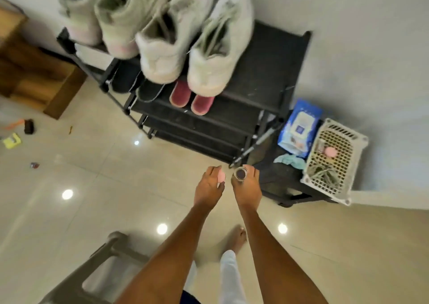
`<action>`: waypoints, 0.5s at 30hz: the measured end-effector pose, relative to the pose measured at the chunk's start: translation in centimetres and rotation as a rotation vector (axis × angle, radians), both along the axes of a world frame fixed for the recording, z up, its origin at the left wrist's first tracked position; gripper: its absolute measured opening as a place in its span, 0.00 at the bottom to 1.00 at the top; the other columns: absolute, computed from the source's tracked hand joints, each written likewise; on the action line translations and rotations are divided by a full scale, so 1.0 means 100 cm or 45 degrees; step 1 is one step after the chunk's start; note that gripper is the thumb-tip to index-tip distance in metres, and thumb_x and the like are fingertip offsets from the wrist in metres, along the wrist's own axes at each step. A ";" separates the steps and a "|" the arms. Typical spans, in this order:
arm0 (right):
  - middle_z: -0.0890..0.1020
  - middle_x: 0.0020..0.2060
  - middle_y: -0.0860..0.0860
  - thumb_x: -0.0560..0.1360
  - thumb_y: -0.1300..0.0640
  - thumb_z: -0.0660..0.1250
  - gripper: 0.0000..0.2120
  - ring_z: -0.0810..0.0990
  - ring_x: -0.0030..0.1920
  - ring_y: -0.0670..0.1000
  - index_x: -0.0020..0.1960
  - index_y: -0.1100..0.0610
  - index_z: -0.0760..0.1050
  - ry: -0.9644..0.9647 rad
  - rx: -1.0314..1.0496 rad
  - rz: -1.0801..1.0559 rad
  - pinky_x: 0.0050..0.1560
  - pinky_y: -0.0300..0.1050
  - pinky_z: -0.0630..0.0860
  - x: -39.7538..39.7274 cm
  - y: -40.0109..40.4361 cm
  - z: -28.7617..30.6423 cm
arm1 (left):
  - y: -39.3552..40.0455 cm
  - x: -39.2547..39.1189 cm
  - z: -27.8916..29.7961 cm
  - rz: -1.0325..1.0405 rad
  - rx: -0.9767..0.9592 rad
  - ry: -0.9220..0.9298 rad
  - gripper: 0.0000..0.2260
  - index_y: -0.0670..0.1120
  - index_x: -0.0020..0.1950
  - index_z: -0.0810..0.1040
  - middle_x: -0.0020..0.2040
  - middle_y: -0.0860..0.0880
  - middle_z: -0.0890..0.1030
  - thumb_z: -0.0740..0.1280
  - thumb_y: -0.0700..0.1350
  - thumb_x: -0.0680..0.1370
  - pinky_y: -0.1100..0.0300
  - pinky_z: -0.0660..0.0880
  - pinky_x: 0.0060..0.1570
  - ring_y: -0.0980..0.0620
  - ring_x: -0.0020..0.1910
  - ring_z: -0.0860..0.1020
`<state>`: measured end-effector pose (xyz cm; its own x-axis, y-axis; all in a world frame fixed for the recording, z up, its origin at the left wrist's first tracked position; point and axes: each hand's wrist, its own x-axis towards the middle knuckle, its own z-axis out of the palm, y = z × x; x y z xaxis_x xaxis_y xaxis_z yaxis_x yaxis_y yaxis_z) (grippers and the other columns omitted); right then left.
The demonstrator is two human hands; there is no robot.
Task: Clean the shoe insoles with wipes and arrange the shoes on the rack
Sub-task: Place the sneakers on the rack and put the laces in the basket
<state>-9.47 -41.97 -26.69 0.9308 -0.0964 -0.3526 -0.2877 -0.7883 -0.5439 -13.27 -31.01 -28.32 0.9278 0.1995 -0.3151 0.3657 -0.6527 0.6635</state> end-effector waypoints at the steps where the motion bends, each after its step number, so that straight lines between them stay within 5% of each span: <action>1: 0.73 0.58 0.52 0.76 0.54 0.64 0.16 0.78 0.53 0.54 0.62 0.55 0.69 -0.004 0.004 -0.049 0.46 0.42 0.72 0.006 -0.020 0.015 | -0.017 0.007 0.016 -0.024 0.000 0.013 0.21 0.45 0.72 0.65 0.68 0.47 0.70 0.61 0.46 0.80 0.58 0.71 0.63 0.48 0.64 0.72; 11: 0.71 0.61 0.54 0.74 0.53 0.67 0.20 0.75 0.58 0.58 0.64 0.56 0.69 -0.153 -0.015 -0.259 0.48 0.50 0.74 0.072 -0.210 0.083 | -0.197 0.096 0.096 -0.216 -0.051 -0.007 0.22 0.47 0.72 0.66 0.67 0.46 0.69 0.63 0.45 0.78 0.50 0.76 0.51 0.42 0.58 0.76; 15: 0.71 0.62 0.53 0.74 0.53 0.68 0.21 0.76 0.58 0.56 0.65 0.54 0.68 -0.103 0.060 -0.327 0.52 0.51 0.76 0.094 -0.277 0.069 | -0.259 0.137 0.090 -0.306 -0.025 0.014 0.23 0.46 0.73 0.63 0.70 0.46 0.66 0.62 0.44 0.79 0.49 0.73 0.56 0.43 0.63 0.72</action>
<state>-0.11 -69.71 -19.77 0.9033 -0.3182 -0.2878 -0.4290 -0.6682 -0.6078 0.48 -56.88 -19.28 0.9445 -0.0331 -0.3268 0.2083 -0.7090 0.6738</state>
